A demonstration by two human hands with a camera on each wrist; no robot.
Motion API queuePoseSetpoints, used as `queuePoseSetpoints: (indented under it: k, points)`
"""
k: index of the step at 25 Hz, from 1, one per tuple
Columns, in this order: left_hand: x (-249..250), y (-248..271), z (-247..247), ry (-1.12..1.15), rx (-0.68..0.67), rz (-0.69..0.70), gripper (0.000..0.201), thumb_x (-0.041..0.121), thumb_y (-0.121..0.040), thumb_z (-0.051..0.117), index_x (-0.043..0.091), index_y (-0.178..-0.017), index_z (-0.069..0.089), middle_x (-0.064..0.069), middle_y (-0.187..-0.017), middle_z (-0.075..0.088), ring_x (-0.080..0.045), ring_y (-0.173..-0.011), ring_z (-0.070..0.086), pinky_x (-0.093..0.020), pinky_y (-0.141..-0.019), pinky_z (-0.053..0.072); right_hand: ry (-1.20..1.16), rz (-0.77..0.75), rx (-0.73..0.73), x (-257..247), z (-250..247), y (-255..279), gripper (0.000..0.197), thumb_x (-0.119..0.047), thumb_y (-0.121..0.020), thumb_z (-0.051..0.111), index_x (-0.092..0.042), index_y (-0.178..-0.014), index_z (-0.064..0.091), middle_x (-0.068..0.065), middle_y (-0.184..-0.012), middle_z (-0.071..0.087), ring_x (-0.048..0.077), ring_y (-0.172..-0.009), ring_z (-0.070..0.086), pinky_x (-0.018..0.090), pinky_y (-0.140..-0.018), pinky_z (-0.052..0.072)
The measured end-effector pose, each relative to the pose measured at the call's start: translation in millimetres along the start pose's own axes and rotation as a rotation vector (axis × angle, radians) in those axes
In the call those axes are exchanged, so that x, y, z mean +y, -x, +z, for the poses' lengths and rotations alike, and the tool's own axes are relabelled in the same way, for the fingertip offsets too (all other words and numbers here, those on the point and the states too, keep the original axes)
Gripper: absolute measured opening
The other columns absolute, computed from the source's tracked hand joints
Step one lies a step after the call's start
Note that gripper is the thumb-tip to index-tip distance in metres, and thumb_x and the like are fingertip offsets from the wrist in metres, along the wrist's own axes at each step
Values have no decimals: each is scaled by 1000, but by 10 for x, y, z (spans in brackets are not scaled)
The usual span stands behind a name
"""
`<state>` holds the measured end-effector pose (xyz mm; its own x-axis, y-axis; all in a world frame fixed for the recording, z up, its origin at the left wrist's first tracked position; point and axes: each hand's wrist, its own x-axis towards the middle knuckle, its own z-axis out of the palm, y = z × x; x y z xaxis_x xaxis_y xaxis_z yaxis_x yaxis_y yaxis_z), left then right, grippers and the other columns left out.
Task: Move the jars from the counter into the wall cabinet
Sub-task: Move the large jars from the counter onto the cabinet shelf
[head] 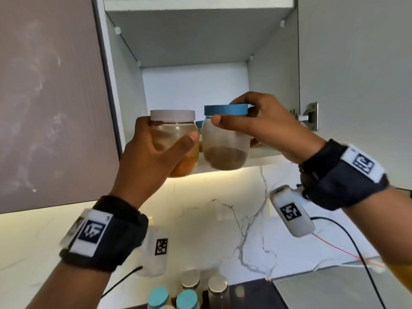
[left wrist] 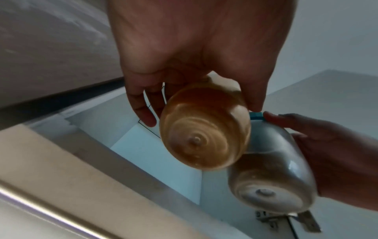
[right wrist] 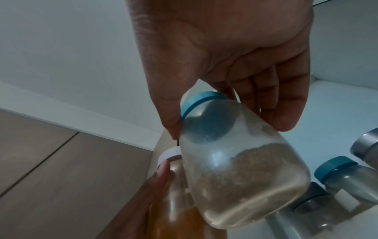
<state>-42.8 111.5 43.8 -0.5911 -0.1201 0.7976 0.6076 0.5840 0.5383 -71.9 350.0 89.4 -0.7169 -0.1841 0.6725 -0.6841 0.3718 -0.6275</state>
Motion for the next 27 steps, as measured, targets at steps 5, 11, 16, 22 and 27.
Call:
queuePoseSetpoints:
  k: [5, 11, 16, 22, 27]
  points:
    - [-205, -326, 180, -160, 33, -81, 85, 71, -76, 70, 22, -140, 42, 5, -125, 60, -18, -106, 59, -30, -84, 49, 17, 130, -94, 164, 37, -455, 61, -60, -78, 81, -20, -120, 62, 6, -111, 71, 24, -97, 73, 46, -78, 65]
    - [-479, -456, 306, -226, 87, -120, 102, 92, -61, 56, 23, -135, 46, -1, -125, 63, -27, -110, 64, -44, -96, 54, 116, 244, -291, 287, 154, -843, 61, -56, -84, 79, -15, -125, 59, 10, -113, 70, 24, -98, 73, 44, -85, 65]
    - [-555, -321, 295, -344, 8, -87, 89, 82, -79, 56, 27, -142, 26, -1, -116, 63, -30, -100, 66, -44, -90, 57, 593, 100, -336, 263, 272, -1195, 74, -70, -83, 69, -7, -121, 65, 14, -105, 76, 29, -90, 78, 40, -85, 65]
    - [-581, -209, 440, -675, 15, -57, 74, 84, -87, 33, 26, -132, 32, 7, -99, 67, -21, -88, 68, -32, -76, 53, 473, 218, -554, 311, 539, -1684, 63, -34, -96, 74, -3, -145, 49, 27, -121, 72, 37, -96, 79, 47, -93, 63]
    - [-664, -184, 471, -784, 87, -25, 69, 84, -87, 32, 25, -119, 45, 8, -92, 69, -17, -82, 69, -28, -64, 38, 291, 175, -708, 310, 864, -2018, 51, 10, -99, 51, -9, -146, 54, 28, -133, 66, 34, -103, 72, 37, -82, 66]
